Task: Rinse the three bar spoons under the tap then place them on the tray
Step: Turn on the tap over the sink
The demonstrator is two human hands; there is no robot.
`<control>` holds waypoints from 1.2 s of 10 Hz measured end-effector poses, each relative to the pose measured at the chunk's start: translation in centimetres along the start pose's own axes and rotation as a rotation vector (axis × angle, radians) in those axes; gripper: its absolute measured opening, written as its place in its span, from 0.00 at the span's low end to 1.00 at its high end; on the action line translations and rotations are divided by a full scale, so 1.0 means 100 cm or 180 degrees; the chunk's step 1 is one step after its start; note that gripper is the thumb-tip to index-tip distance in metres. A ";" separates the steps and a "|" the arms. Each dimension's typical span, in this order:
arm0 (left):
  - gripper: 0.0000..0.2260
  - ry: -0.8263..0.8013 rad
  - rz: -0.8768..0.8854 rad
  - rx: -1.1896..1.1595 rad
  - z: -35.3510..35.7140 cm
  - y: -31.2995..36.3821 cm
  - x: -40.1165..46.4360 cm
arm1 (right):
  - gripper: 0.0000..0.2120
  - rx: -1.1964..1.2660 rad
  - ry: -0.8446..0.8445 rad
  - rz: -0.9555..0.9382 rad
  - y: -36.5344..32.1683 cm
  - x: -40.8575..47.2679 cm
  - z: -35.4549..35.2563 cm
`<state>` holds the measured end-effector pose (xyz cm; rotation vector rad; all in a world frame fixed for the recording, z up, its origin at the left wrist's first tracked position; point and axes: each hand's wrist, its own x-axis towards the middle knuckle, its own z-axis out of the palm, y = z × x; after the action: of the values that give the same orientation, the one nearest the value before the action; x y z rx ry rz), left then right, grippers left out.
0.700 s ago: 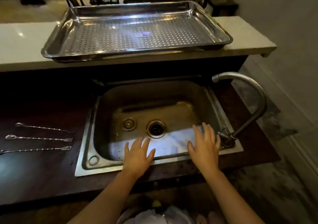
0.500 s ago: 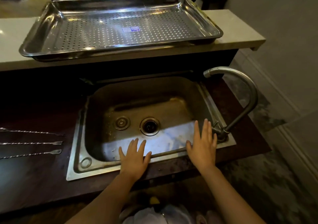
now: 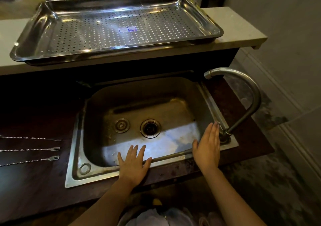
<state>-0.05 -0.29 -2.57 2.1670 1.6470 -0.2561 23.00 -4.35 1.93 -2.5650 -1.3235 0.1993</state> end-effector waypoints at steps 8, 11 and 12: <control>0.27 0.0051 -0.0022 -0.0198 -0.002 0.000 -0.003 | 0.36 0.0098 -0.0115 0.0012 0.008 0.032 -0.009; 0.24 0.0649 -0.0485 -0.1459 -0.032 -0.013 -0.007 | 0.32 0.0237 -0.0161 -0.0714 -0.057 0.020 0.000; 0.23 0.1064 -0.0655 -0.1952 -0.051 -0.042 -0.015 | 0.28 0.0441 -0.0434 -0.1133 -0.101 0.011 0.012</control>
<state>-5.01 1.45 1.76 1.6333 1.8169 0.5206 15.44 2.33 3.59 -2.1915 -1.7219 0.3873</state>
